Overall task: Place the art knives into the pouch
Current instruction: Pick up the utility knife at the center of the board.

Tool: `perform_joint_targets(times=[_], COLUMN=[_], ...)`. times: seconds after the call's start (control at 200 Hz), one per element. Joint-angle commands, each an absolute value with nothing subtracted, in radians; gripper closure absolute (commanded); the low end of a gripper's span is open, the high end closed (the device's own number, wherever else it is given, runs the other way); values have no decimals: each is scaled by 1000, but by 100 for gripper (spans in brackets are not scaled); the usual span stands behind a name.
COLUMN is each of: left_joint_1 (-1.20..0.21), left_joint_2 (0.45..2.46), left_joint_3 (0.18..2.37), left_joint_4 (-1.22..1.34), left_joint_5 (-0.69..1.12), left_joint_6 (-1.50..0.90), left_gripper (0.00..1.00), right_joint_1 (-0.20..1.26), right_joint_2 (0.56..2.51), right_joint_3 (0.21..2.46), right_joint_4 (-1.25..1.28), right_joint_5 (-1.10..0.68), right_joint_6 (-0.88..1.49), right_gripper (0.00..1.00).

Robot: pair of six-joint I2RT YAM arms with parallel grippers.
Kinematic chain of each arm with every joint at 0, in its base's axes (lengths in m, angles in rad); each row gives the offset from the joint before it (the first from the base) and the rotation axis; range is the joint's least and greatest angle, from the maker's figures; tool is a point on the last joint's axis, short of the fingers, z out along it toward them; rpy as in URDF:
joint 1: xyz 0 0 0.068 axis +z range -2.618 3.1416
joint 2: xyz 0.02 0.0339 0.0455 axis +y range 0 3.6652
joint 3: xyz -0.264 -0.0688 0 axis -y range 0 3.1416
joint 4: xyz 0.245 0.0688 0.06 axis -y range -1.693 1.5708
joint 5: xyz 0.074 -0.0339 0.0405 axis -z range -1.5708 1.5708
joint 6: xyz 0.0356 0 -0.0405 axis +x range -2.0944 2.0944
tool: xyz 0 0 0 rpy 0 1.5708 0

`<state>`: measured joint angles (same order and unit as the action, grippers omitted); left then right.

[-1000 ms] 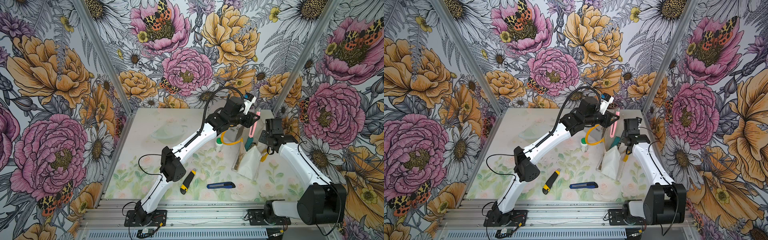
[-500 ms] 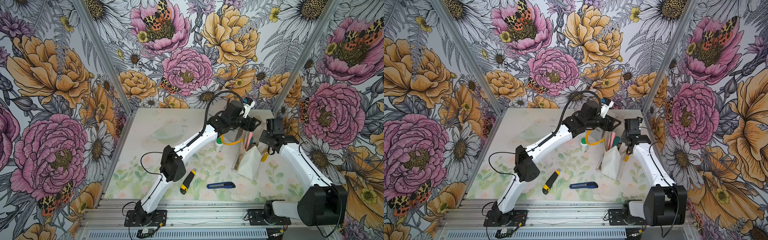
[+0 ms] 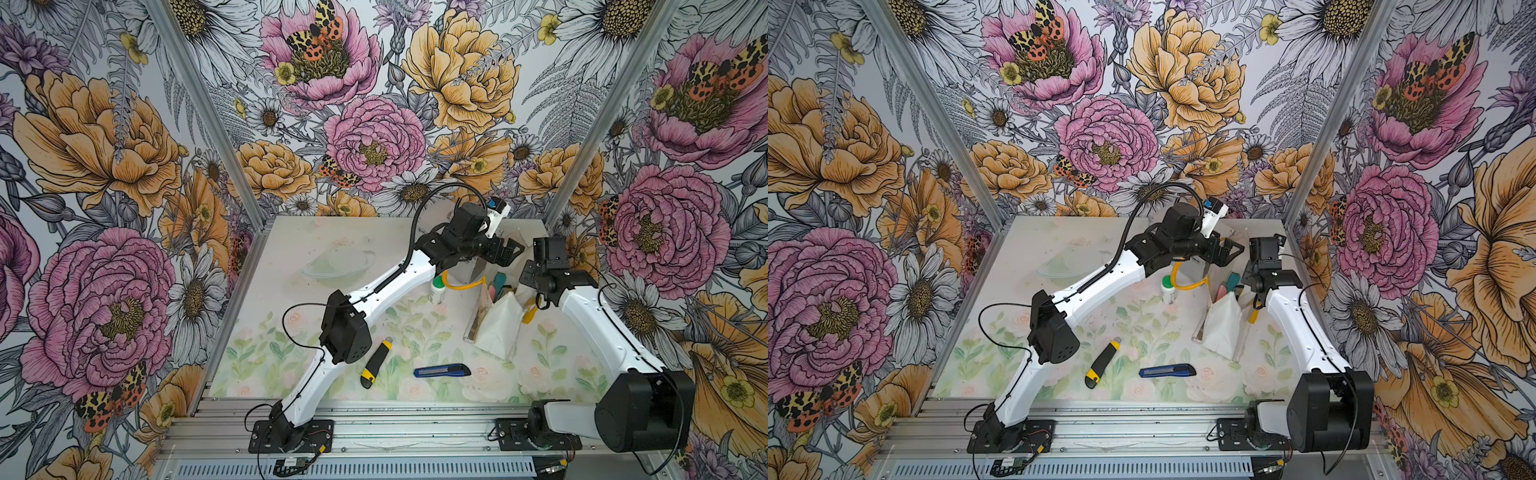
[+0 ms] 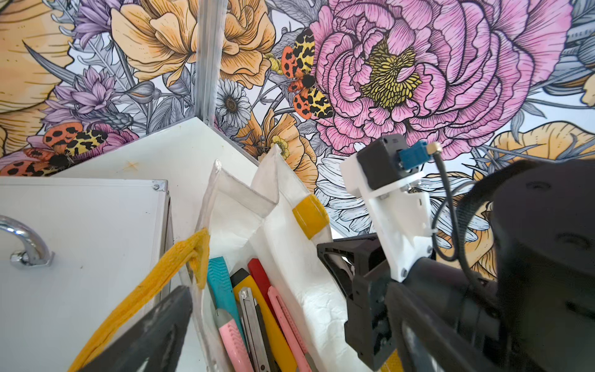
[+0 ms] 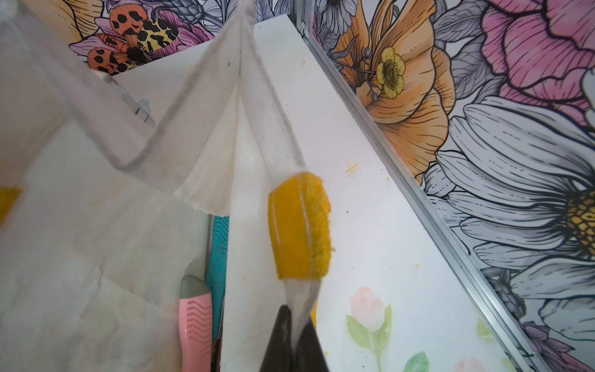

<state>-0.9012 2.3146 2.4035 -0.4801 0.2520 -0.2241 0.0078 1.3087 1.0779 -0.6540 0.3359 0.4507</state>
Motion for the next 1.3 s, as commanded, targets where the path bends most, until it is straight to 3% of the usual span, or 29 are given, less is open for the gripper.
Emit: perform_joint_targets(times=[0.0,0.415,0.826,1.051,1.296], left_joint_1=[-904,-851,-770,-770,-780], left_joint_2=[2260,2153,1856,1709,1636], left_joint_3=[2384,2245,1775,1474,1249], left_joint_4=[-461,-461,-579,-699,-757], left_joint_5=[220,146,-46,-172,-129], left_joint_6=[-190,-151,0,-72,-204], left_gripper=[1,1,1,1,6], right_joint_1=[0,1,1,-1,0], right_joint_2=[1304,1310,1325,1339,1358], right_joint_3=[1088,1089,1094,1098,1106], right_joint_4=[-660,-661,-661,-660,-661], right_joint_5=[344,343,344,347,336], right_joint_6=[440,442,439,435,435], right_gripper=[100,100,100,100,100])
